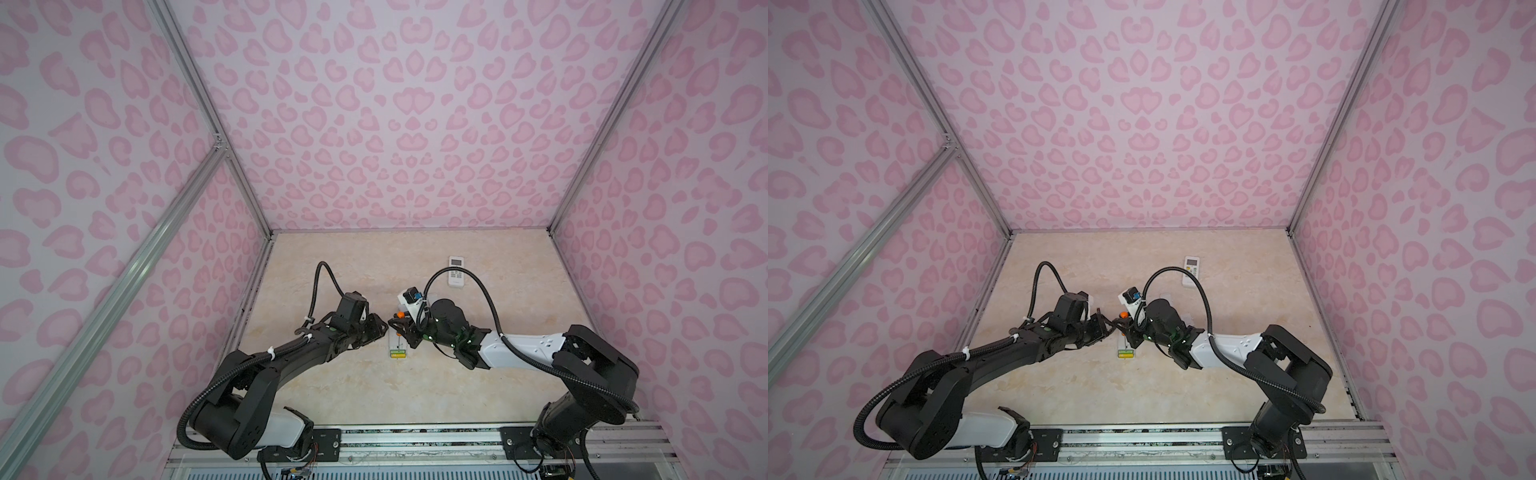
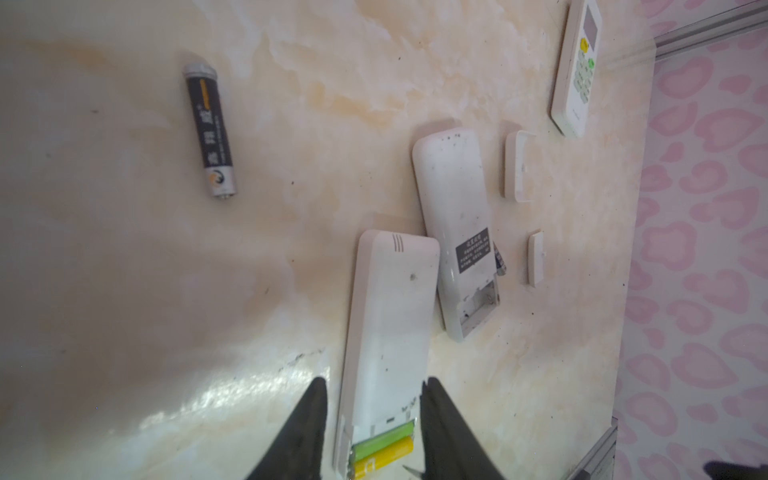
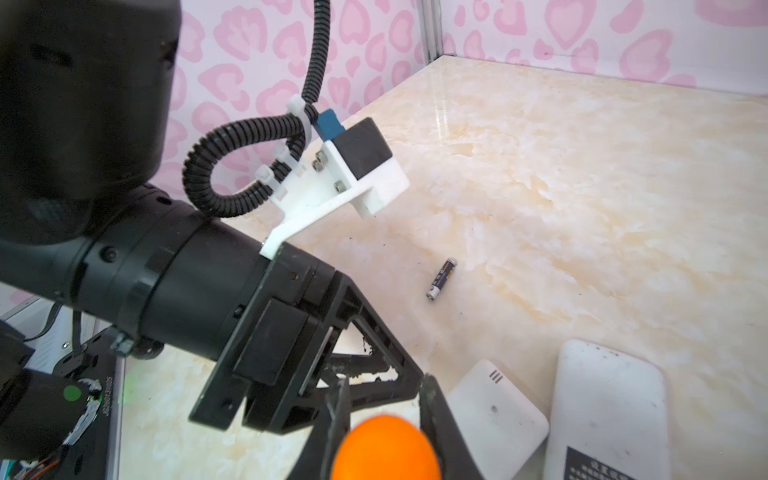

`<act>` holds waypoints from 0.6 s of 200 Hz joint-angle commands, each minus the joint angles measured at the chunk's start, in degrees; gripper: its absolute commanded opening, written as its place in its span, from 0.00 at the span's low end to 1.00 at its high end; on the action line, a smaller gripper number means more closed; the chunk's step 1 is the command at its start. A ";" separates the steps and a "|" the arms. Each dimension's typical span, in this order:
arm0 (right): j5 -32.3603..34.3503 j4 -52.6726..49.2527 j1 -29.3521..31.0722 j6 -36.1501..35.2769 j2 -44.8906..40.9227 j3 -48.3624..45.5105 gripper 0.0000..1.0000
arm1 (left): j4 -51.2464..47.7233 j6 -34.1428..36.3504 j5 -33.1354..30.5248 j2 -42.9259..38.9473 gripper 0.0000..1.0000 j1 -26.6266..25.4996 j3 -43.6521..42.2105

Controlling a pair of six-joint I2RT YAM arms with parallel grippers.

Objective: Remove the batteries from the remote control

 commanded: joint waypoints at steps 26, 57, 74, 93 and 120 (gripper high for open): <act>-4.39 4.04 0.06 -5.75 0.93 -1.07 0.00 | 0.13 -0.88 1.64 -4.51 0.40 -0.14 -5.25; -4.74 4.09 0.06 -6.49 0.59 -1.32 0.00 | 0.05 -2.38 1.41 -7.44 0.38 -1.86 -8.54; -4.73 4.42 0.01 -6.56 0.64 -1.39 0.00 | 0.05 -3.44 0.68 -8.76 0.37 -3.44 -10.20; -4.69 4.19 0.06 -6.84 0.35 -1.41 0.00 | -0.03 -4.73 -0.41 -9.88 0.37 -5.33 -11.25; -4.27 3.57 0.09 -7.91 0.30 -1.35 0.00 | 0.38 -6.69 -2.01 -10.34 0.37 -8.18 -11.87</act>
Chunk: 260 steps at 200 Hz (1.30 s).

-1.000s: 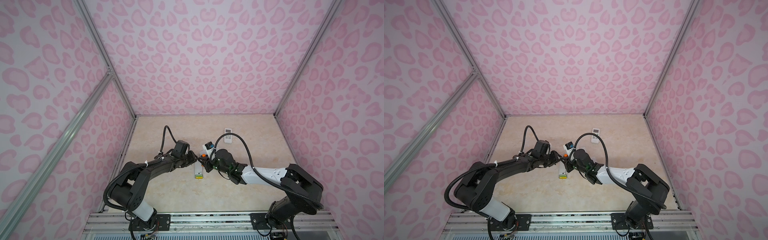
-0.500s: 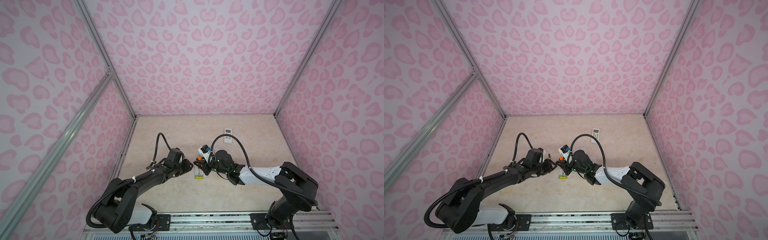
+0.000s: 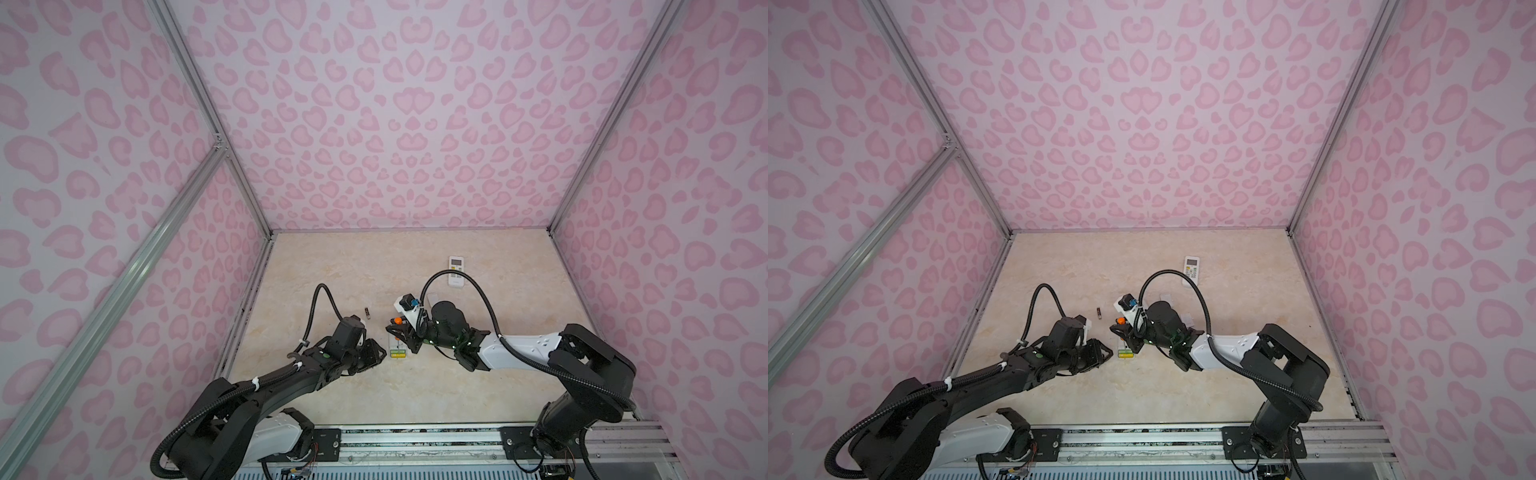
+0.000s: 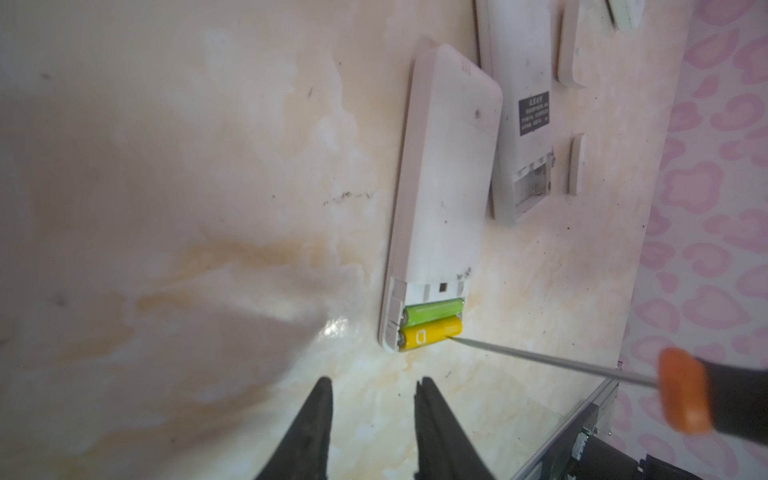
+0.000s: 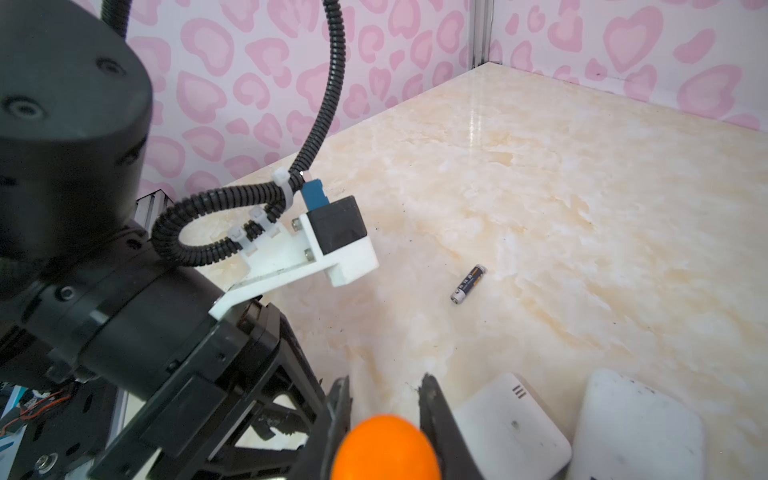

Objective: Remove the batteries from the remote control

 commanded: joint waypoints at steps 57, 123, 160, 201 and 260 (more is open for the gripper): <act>1.11 -0.08 0.03 -3.67 1.48 -0.25 0.00 | 1.71 -5.61 -3.88 1.53 0.37 -6.75 1.10; -0.95 2.16 -0.46 -0.28 3.60 -0.91 0.00 | 5.84 -12.92 -6.39 6.65 0.24 -12.65 2.68; -1.96 4.01 -1.59 4.87 4.97 -1.22 0.00 | 9.56 -16.02 -7.20 10.21 0.17 -13.11 2.22; -1.80 3.24 -3.75 10.05 6.12 -0.84 0.00 | 10.67 -17.54 -8.72 11.80 0.13 -13.10 1.94; -0.86 -0.52 -4.25 11.39 6.74 0.95 0.00 | 12.62 -18.13 -10.28 12.67 0.10 -13.14 1.77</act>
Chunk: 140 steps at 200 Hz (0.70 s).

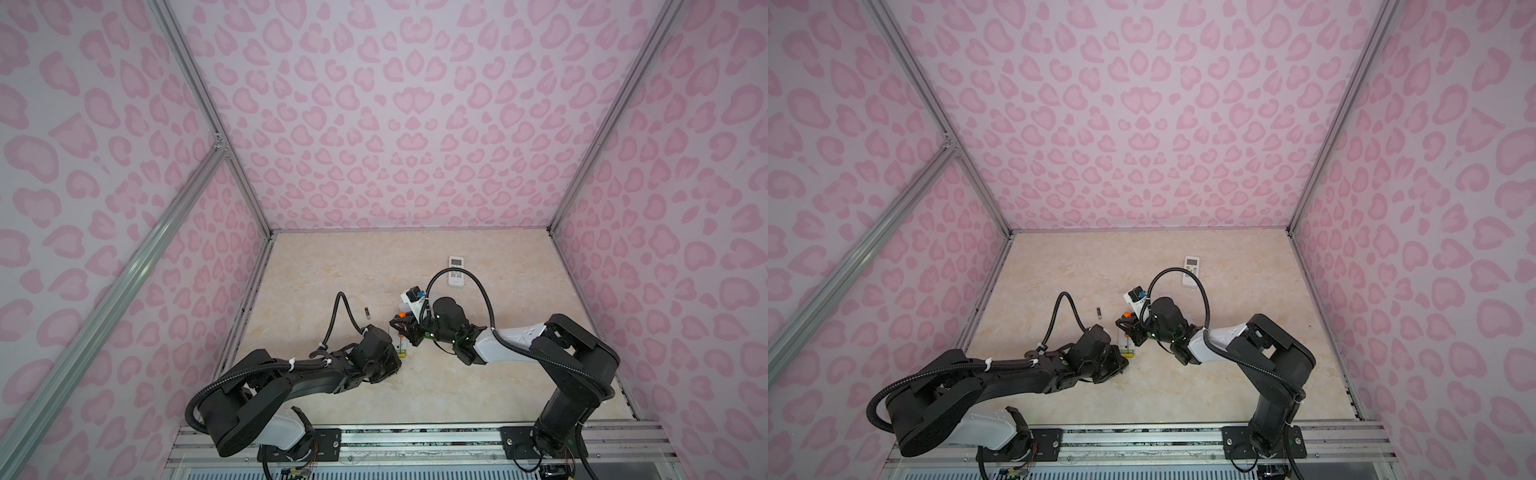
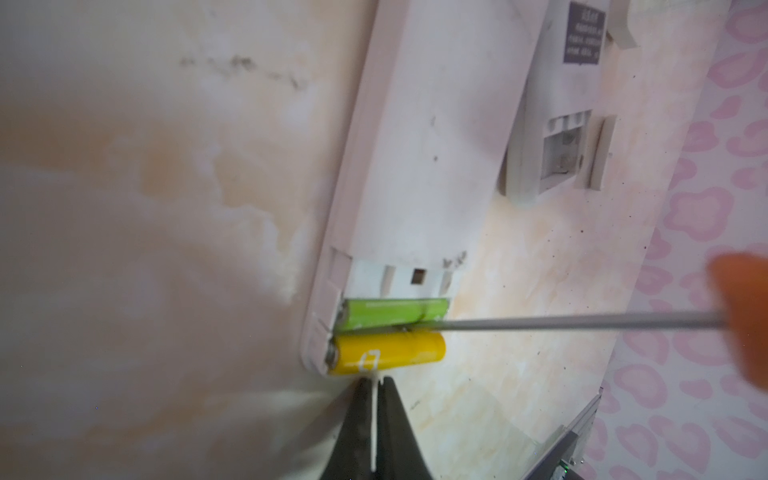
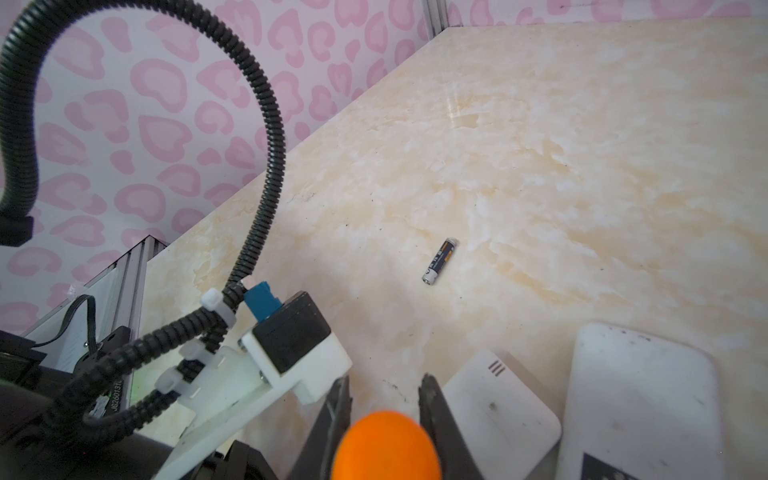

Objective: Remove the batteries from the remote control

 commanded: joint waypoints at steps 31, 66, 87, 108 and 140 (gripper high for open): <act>1.61 -5.21 -0.10 2.12 0.63 1.00 0.00 | 0.73 -0.29 -2.15 -0.02 0.10 0.09 -0.36; -0.54 -6.30 -1.33 6.59 1.02 2.09 0.00 | 1.37 -0.33 -2.28 -0.52 0.11 0.35 -1.28; -0.66 -8.24 -1.43 7.47 0.98 3.20 0.00 | 1.37 -0.21 -2.46 -0.80 0.11 0.41 -1.34; -0.25 -10.83 -1.38 8.11 1.44 4.43 0.00 | 1.45 -0.09 -2.33 -0.73 0.11 0.61 -1.32; 0.81 -13.76 -1.33 8.88 1.47 5.83 0.00 | 1.20 0.21 -2.34 -1.07 0.11 0.72 -1.31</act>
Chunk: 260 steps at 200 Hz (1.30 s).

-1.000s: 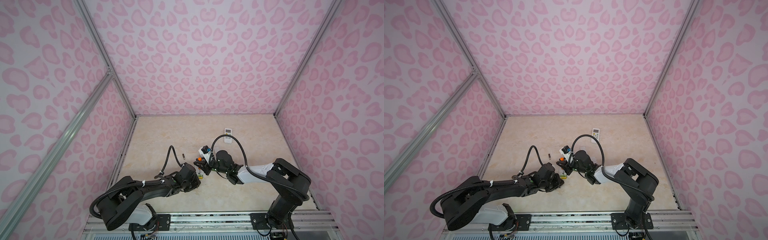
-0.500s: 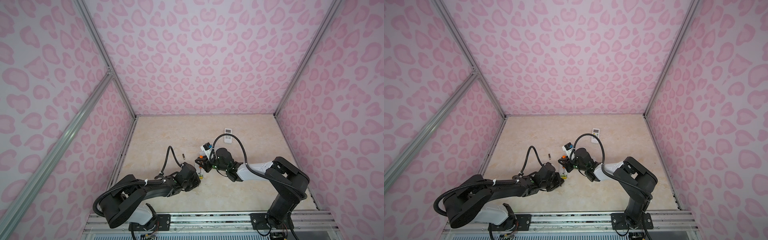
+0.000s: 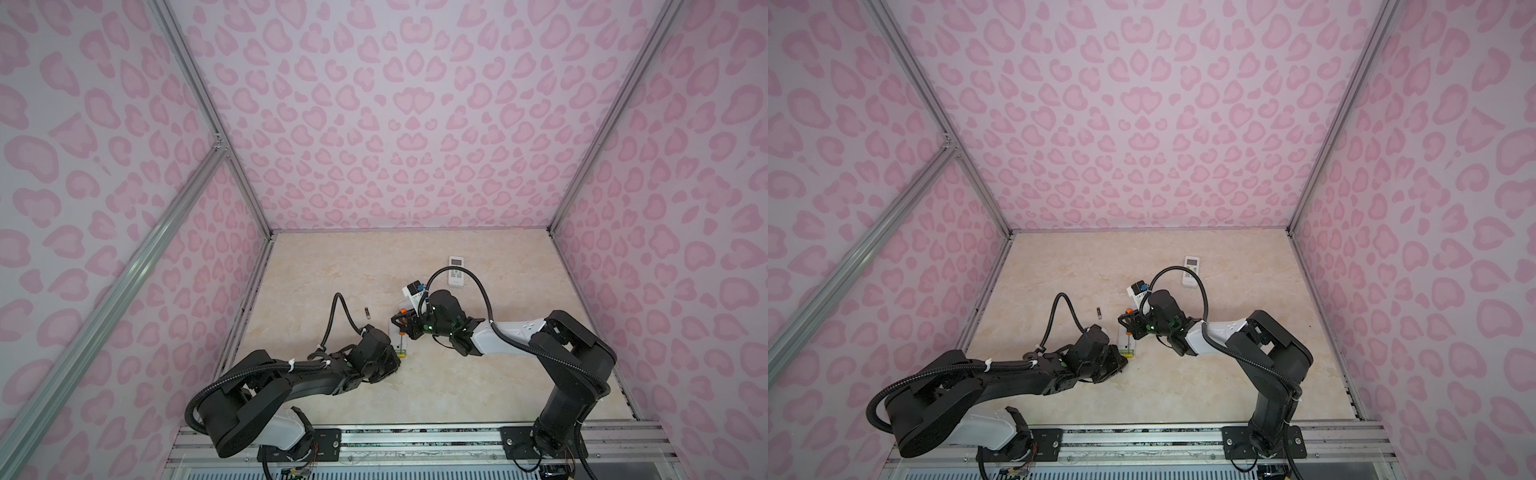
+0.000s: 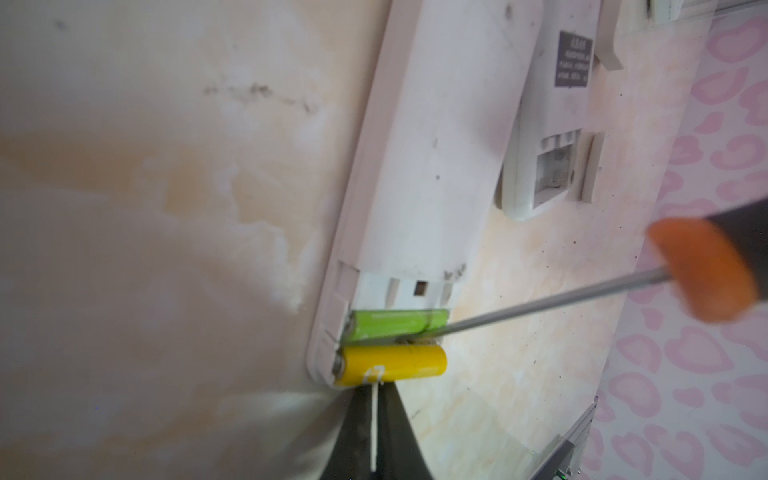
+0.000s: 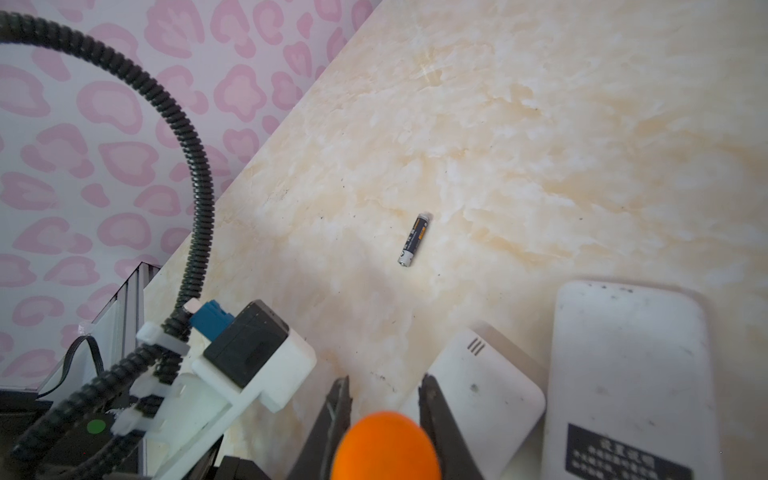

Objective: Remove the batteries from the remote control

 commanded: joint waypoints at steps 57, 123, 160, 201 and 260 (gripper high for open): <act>5.03 -8.91 1.47 -5.68 -1.44 2.04 0.00 | -1.01 1.23 -1.52 -1.10 0.10 0.31 -0.30; 8.10 -11.77 3.11 -9.20 -3.58 2.33 0.00 | -1.00 1.67 -1.27 -0.40 0.10 0.39 -0.26; 8.15 -12.57 4.03 -9.78 -3.53 3.03 0.00 | -1.03 1.92 -1.09 -0.32 0.10 0.59 -0.08; 4.93 -15.34 3.00 -6.84 -0.69 5.03 0.00 | -1.25 2.17 -1.04 -0.61 0.10 0.78 -0.38; -0.24 -15.98 1.13 -0.12 3.81 7.42 0.00 | -0.91 2.03 -0.64 -1.84 0.10 1.58 -1.01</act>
